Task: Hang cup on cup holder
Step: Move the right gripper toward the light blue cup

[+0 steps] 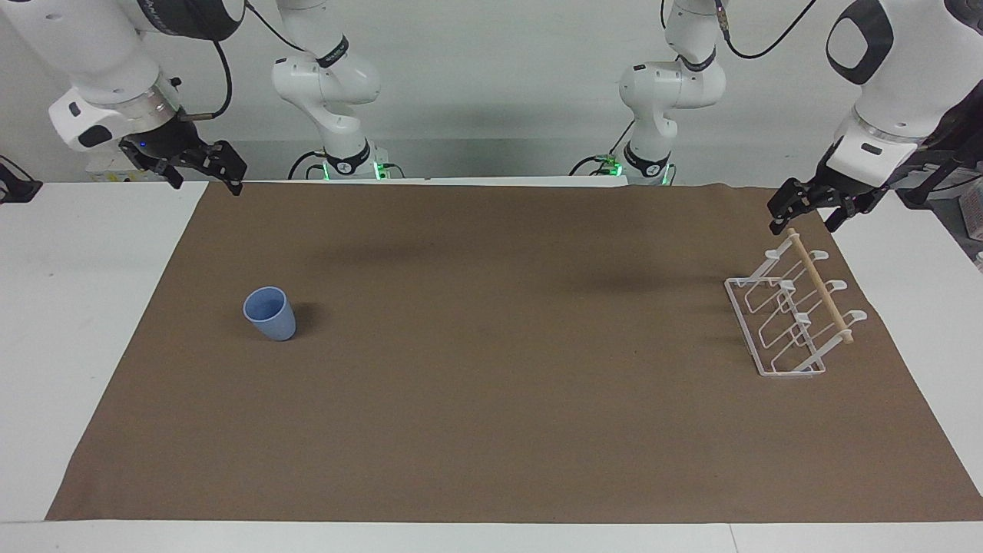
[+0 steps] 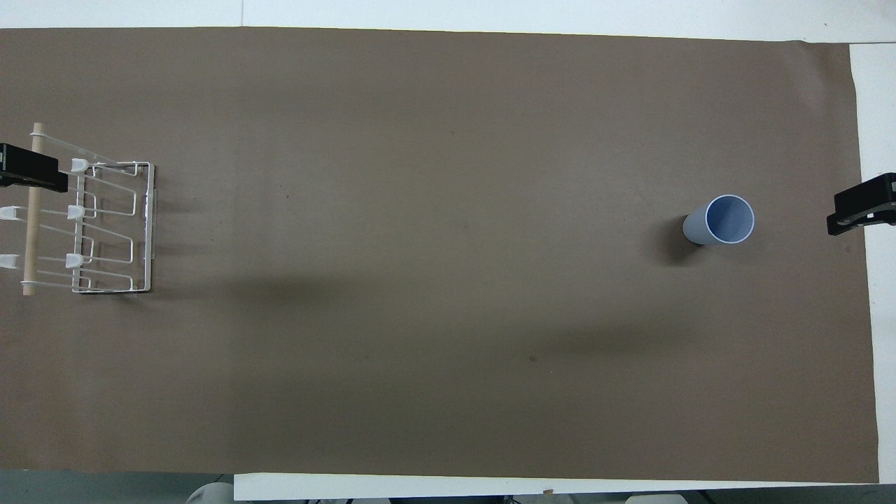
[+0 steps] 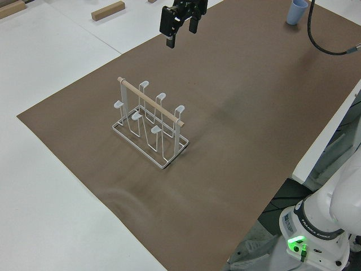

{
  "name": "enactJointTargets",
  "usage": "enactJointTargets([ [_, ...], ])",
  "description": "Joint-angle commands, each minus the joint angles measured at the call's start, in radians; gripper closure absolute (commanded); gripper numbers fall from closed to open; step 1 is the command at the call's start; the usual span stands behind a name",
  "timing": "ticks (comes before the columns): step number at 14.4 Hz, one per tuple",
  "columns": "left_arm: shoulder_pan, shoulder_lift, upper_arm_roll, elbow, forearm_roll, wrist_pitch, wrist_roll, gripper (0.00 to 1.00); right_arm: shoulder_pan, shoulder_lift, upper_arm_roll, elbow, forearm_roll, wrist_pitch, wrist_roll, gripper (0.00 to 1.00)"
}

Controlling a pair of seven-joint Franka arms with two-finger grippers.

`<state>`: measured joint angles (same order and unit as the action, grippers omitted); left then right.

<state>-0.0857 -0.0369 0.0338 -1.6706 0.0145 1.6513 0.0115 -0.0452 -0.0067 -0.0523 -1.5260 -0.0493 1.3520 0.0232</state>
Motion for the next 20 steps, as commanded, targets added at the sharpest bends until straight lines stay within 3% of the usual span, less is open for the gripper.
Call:
enactJointTargets([
  [1, -0.015, -0.026, -0.003, -0.023, 0.005, -0.017, -0.001, 0.0, -0.002, -0.002, -0.001, -0.003, 0.008, -0.004, -0.022, 0.0],
  [8, -0.019, -0.034, -0.006, -0.008, 0.005, -0.021, 0.001, 0.0, 0.005, -0.01, 0.0, -0.025, 0.023, 0.021, -0.025, 0.0],
  [11, -0.031, -0.035, -0.005, -0.009, 0.005, -0.042, -0.001, 0.0, 0.036, -0.015, 0.017, -0.062, 0.026, 0.11, -0.028, 0.0],
  [14, -0.031, -0.035, -0.006, -0.009, -0.017, -0.039, -0.001, 0.0, -0.021, 0.002, 0.017, -0.144, 0.031, 0.243, -0.142, 0.0],
  [20, -0.029, -0.035, -0.003, -0.008, -0.033, -0.041, -0.002, 0.0, -0.088, 0.126, 0.016, -0.322, 0.083, 0.528, -0.252, 0.01],
])
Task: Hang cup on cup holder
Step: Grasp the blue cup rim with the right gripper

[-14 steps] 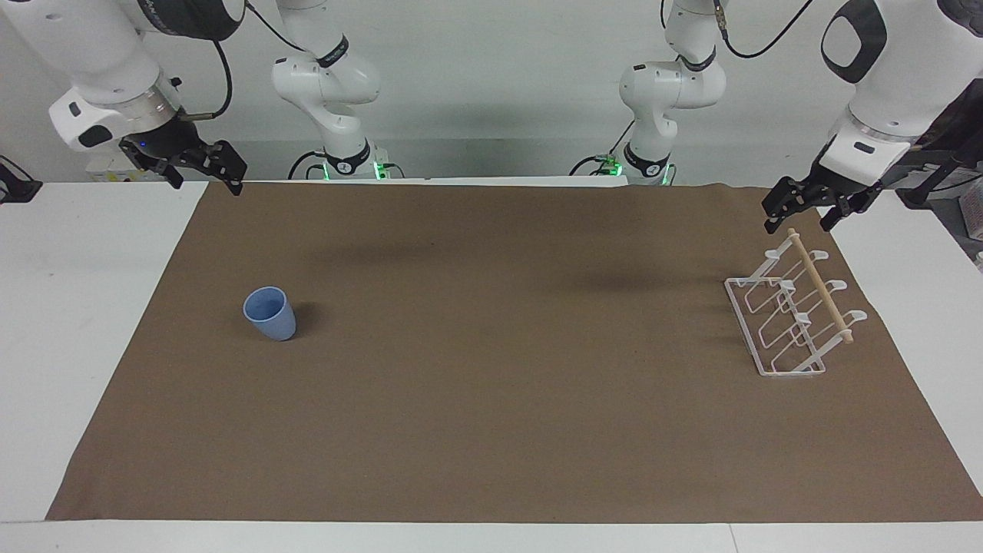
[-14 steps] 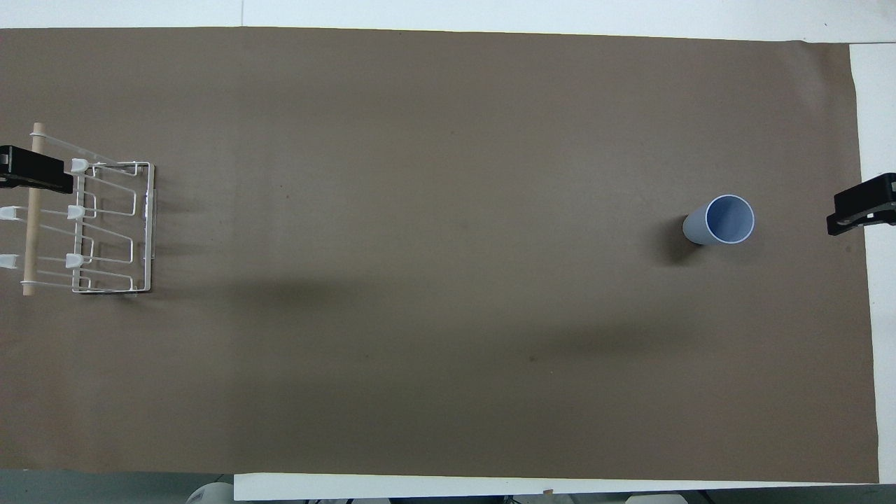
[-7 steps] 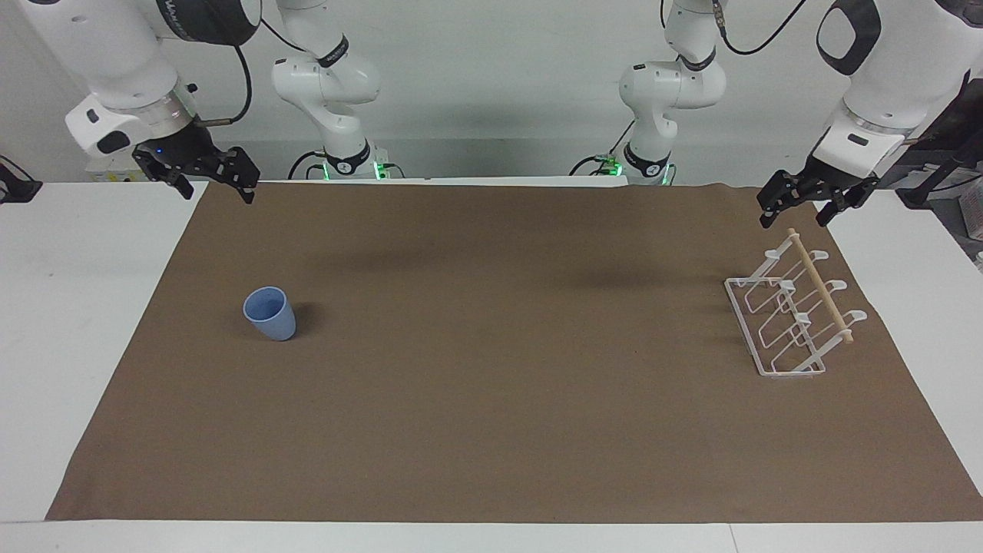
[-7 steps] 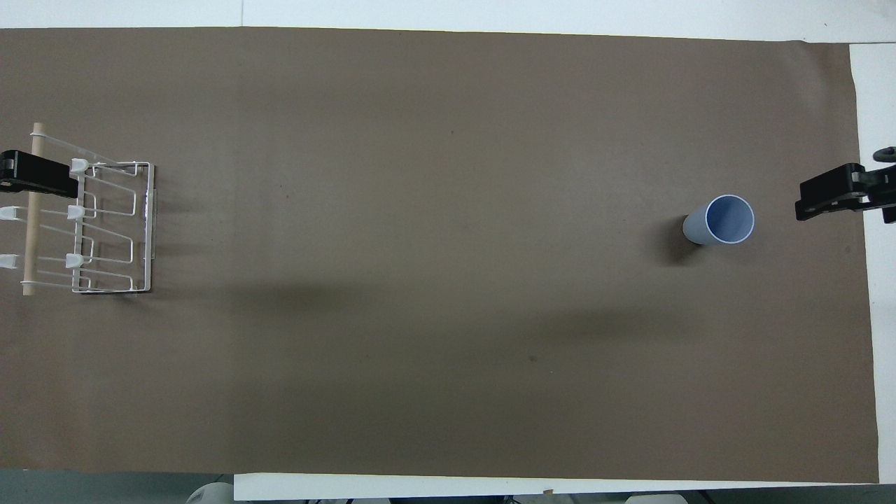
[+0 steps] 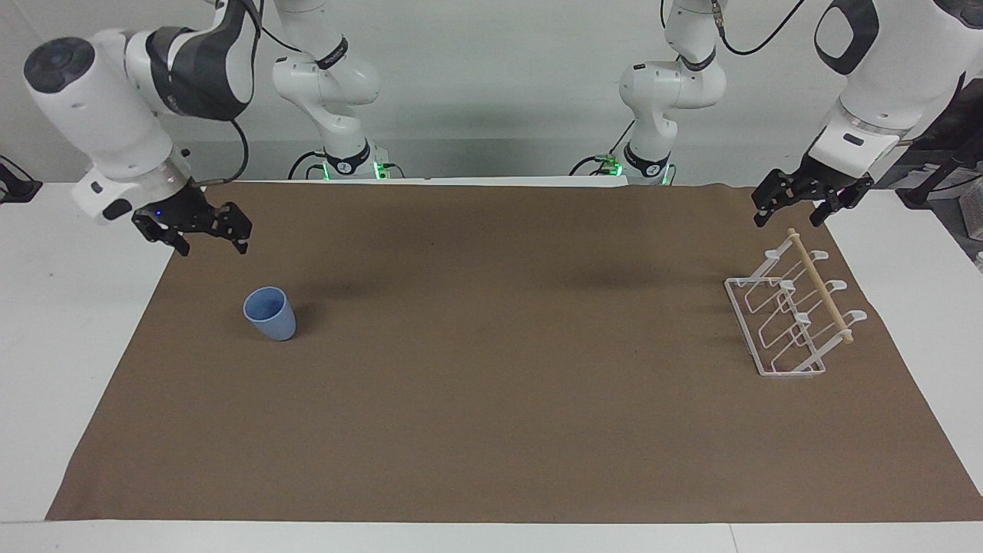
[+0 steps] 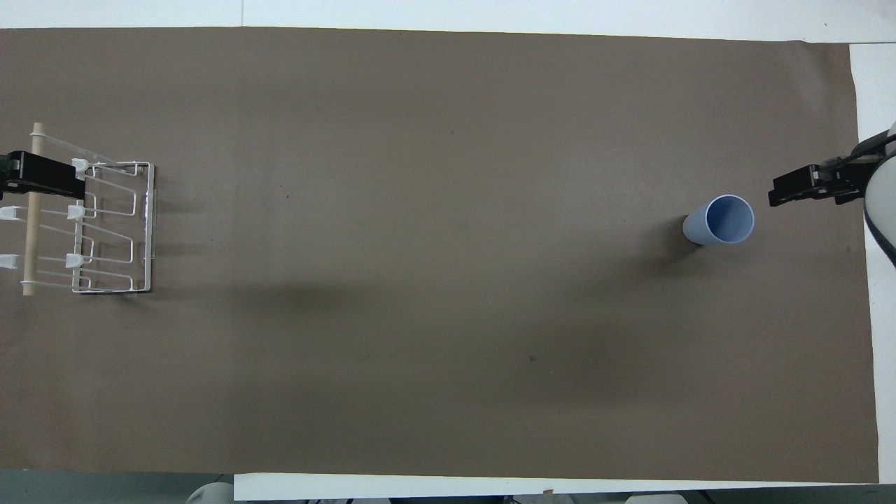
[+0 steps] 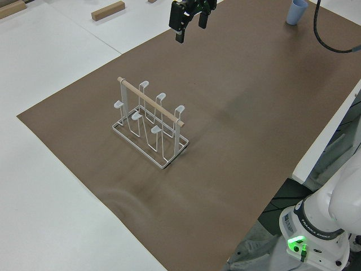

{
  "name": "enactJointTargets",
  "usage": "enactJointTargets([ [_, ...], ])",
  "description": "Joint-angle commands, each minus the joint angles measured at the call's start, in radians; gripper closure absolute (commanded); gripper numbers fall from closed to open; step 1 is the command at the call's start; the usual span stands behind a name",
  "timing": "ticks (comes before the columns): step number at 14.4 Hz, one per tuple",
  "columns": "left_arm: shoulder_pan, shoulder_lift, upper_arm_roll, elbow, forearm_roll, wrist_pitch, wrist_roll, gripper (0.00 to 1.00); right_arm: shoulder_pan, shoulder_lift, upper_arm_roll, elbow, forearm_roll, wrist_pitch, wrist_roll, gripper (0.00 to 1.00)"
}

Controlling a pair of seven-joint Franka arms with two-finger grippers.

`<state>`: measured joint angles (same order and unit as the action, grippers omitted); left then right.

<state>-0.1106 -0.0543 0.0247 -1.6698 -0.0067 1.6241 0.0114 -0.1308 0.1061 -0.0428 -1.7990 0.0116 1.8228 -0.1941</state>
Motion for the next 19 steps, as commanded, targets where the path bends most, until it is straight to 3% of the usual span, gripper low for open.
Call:
enactJointTargets([
  [1, -0.004, -0.018, 0.006, -0.008, -0.01, -0.015, -0.002, 0.0, -0.006, 0.018, 0.006, -0.081, 0.022, 0.102, -0.065, 0.02],
  [4, -0.006, -0.018, 0.004, -0.01, -0.01, -0.015, -0.001, 0.0, -0.015, 0.017, 0.006, -0.183, 0.022, 0.184, -0.12, 0.04],
  [10, -0.004, -0.018, 0.006, -0.01, -0.01, -0.015, -0.001, 0.0, -0.021, 0.061, 0.006, -0.223, 0.022, 0.306, -0.159, 0.12],
  [12, -0.003, -0.018, 0.009, -0.01, -0.01, -0.015, -0.001, 0.0, -0.017, 0.069, 0.006, -0.223, 0.022, 0.308, -0.159, 0.27],
  [14, 0.0, -0.018, 0.009, -0.01, -0.01, -0.015, -0.001, 0.0, -0.015, 0.069, 0.006, -0.226, 0.022, 0.305, -0.171, 0.51],
  [15, 0.003, -0.018, 0.009, -0.01, -0.01, -0.015, -0.001, 0.0, -0.013, 0.069, 0.006, -0.229, 0.022, 0.305, -0.179, 0.57],
  [18, 0.008, -0.018, 0.012, -0.01, -0.009, -0.015, -0.001, 0.0, -0.01, 0.069, 0.006, -0.229, 0.022, 0.302, -0.179, 0.97],
  [19, 0.008, -0.018, 0.012, -0.01, -0.009, -0.015, 0.001, 0.0, -0.01, 0.069, 0.007, -0.226, 0.022, 0.3, -0.182, 1.0],
])
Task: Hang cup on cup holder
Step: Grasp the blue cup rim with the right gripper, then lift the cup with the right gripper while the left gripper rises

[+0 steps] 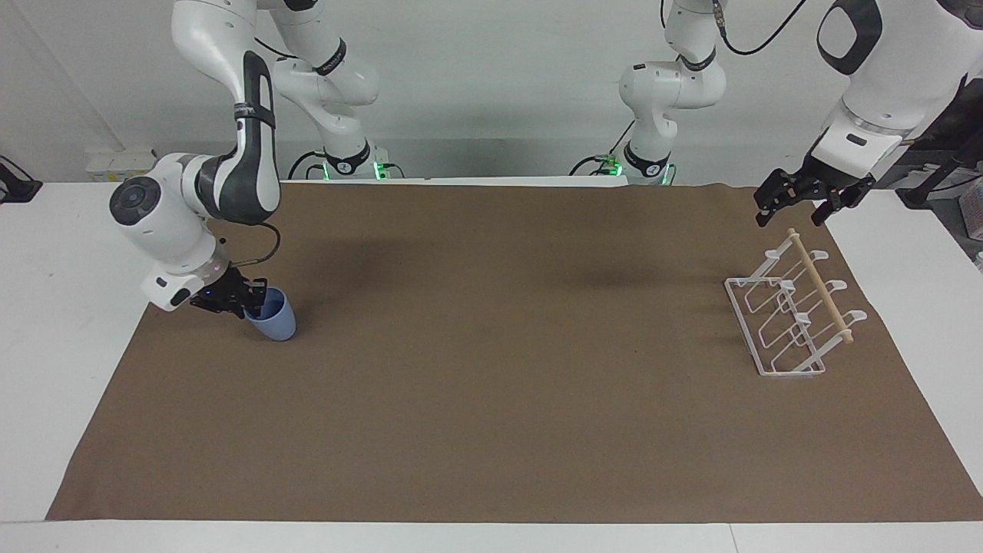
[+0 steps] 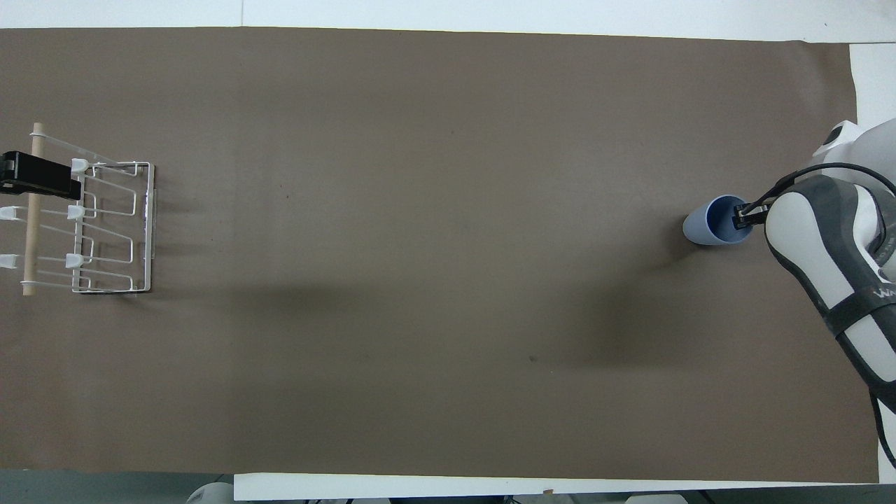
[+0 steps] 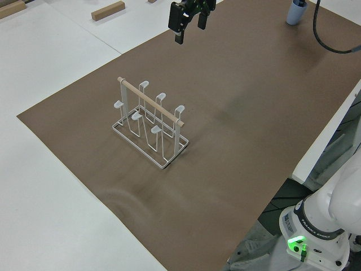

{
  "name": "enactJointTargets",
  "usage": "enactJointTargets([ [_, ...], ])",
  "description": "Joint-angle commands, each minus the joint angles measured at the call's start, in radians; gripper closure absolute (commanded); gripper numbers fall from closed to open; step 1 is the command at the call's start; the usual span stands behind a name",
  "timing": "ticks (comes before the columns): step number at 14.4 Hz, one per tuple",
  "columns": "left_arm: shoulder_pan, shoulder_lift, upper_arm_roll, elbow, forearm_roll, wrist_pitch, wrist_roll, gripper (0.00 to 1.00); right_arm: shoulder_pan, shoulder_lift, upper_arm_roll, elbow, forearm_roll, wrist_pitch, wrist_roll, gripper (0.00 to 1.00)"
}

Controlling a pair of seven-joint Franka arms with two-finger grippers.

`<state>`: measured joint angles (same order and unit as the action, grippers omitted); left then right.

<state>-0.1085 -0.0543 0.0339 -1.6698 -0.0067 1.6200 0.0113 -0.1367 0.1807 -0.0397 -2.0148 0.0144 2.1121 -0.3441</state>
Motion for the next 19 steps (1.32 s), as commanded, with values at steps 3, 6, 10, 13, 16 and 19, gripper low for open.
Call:
enactJointTargets([
  [3, 0.004, -0.018, 0.003, -0.01, -0.009, -0.012, 0.001, 0.0, -0.001, -0.006, 0.006, 0.031, 0.019, -0.044, -0.055, 1.0],
  [6, 0.006, -0.018, 0.004, -0.01, -0.009, -0.014, -0.001, 0.0, 0.006, -0.015, 0.011, 0.158, 0.167, -0.284, -0.073, 1.0],
  [10, 0.004, -0.018, 0.004, -0.008, -0.009, -0.02, -0.001, 0.0, 0.022, -0.105, 0.062, 0.22, 0.389, -0.49, 0.092, 1.0],
  [13, 0.001, -0.019, 0.004, -0.011, -0.006, -0.026, -0.002, 0.0, 0.031, -0.133, 0.127, 0.258, 0.519, -0.582, 0.21, 1.0],
  [16, 0.004, -0.028, 0.003, -0.025, -0.004, -0.029, -0.033, 0.0, 0.031, -0.145, 0.129, 0.251, 0.692, -0.656, 0.319, 1.0],
  [19, -0.002, -0.053, -0.005, -0.074, -0.027, -0.012, -0.098, 0.0, 0.041, -0.165, 0.129, 0.203, 0.856, -0.638, 0.433, 1.0],
])
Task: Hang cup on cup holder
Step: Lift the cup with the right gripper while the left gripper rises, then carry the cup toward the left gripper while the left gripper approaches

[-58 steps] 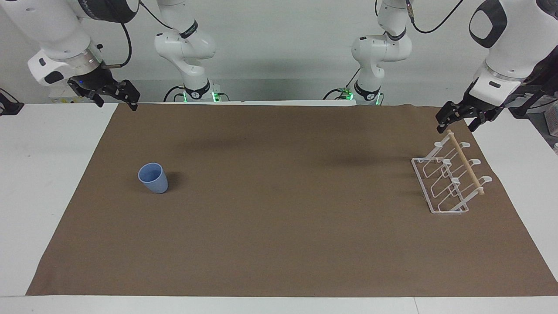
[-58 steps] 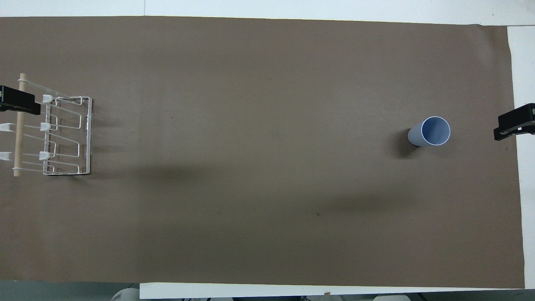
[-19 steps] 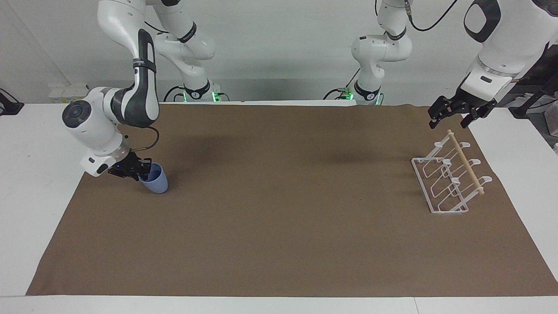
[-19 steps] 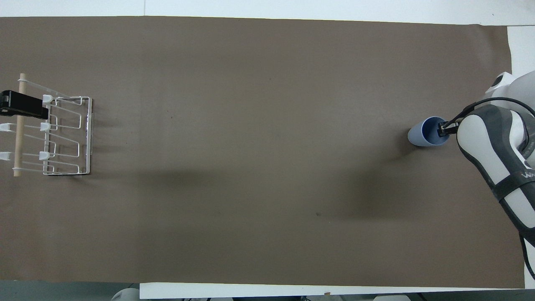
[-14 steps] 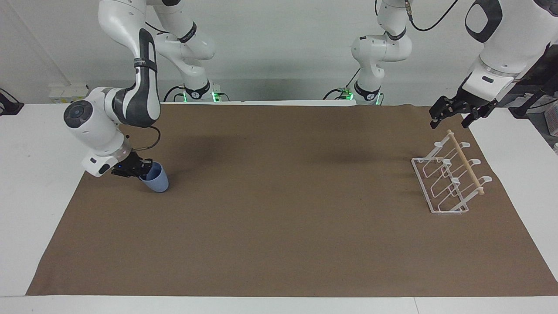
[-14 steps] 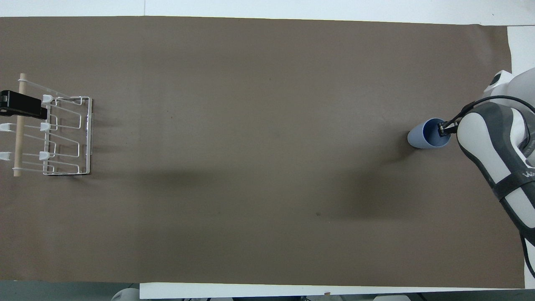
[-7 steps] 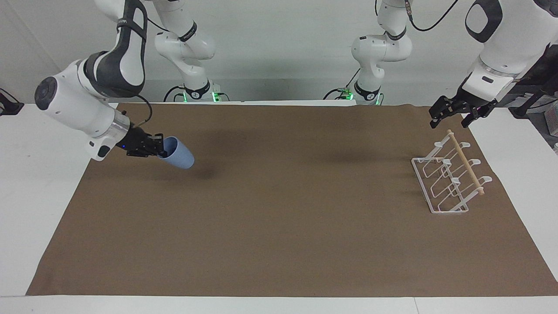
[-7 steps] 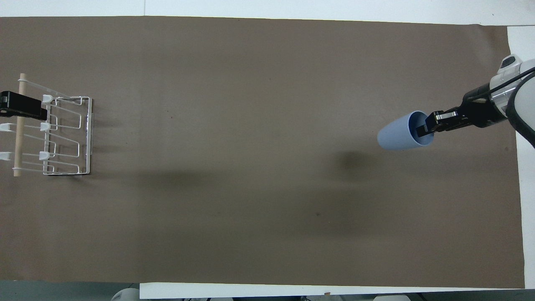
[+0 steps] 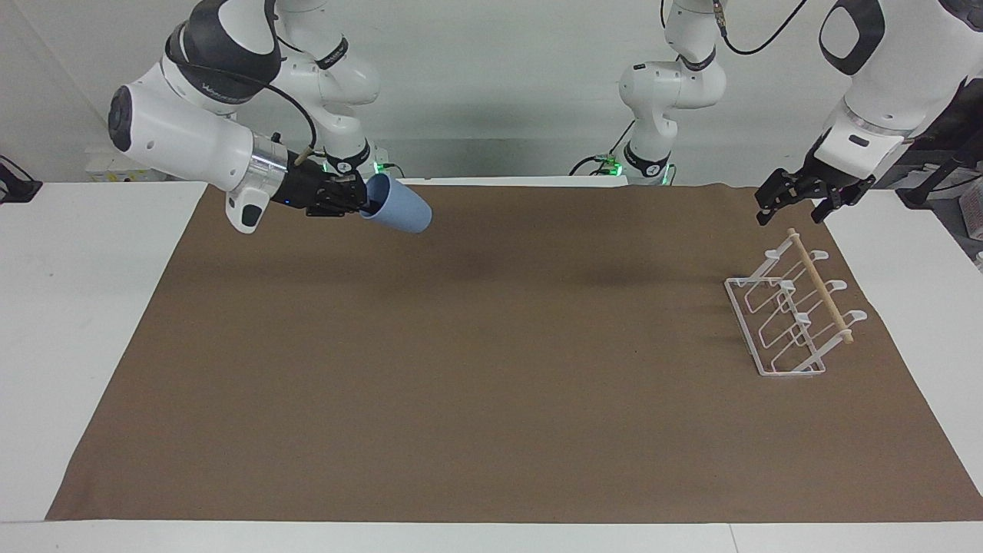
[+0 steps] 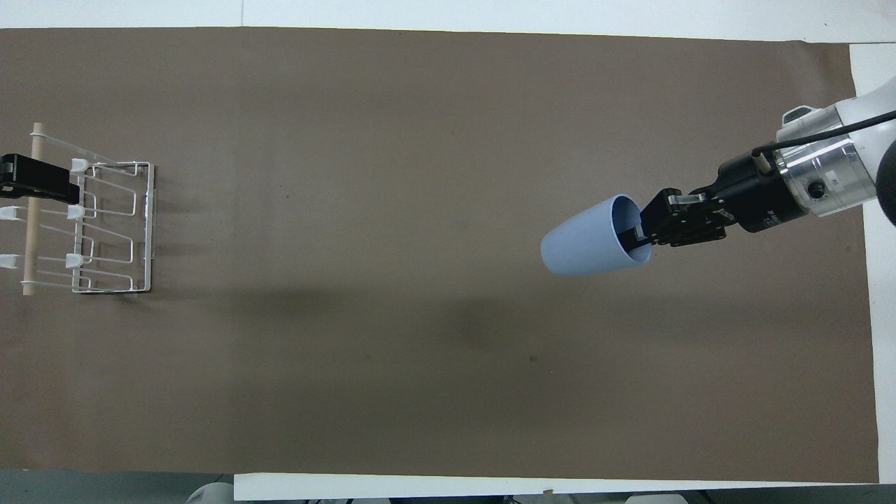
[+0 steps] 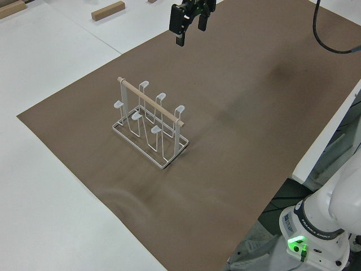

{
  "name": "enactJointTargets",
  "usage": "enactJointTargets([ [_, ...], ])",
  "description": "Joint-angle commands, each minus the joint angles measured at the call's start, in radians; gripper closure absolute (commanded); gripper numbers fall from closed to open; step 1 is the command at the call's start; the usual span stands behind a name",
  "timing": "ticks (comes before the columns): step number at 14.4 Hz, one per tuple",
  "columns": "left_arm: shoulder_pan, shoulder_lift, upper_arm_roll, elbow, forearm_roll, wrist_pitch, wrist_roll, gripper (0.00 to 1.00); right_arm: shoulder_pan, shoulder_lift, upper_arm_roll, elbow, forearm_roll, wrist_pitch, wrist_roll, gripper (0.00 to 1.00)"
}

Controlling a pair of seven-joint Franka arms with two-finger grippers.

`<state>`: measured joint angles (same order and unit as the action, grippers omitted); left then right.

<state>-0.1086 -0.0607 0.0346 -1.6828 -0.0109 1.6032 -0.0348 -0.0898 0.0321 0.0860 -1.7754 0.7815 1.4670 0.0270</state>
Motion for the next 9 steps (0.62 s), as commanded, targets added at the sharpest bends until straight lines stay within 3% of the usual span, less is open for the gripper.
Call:
enactJointTargets([
  [1, -0.005, -0.062, -0.004, -0.098, -0.071, 0.021, -0.109, 0.0, 0.028, -0.024, 0.003, -0.065, 0.143, 0.042, 0.124, 1.0],
  [5, -0.075, -0.079, -0.007, -0.155, -0.254, 0.122, -0.548, 0.0, 0.12, -0.067, 0.003, -0.172, 0.335, 0.203, 0.217, 1.0],
  [9, -0.213, -0.074, -0.007, -0.216, -0.374, 0.262, -0.98, 0.0, 0.278, -0.064, 0.003, -0.191, 0.499, 0.406, 0.352, 1.0],
])
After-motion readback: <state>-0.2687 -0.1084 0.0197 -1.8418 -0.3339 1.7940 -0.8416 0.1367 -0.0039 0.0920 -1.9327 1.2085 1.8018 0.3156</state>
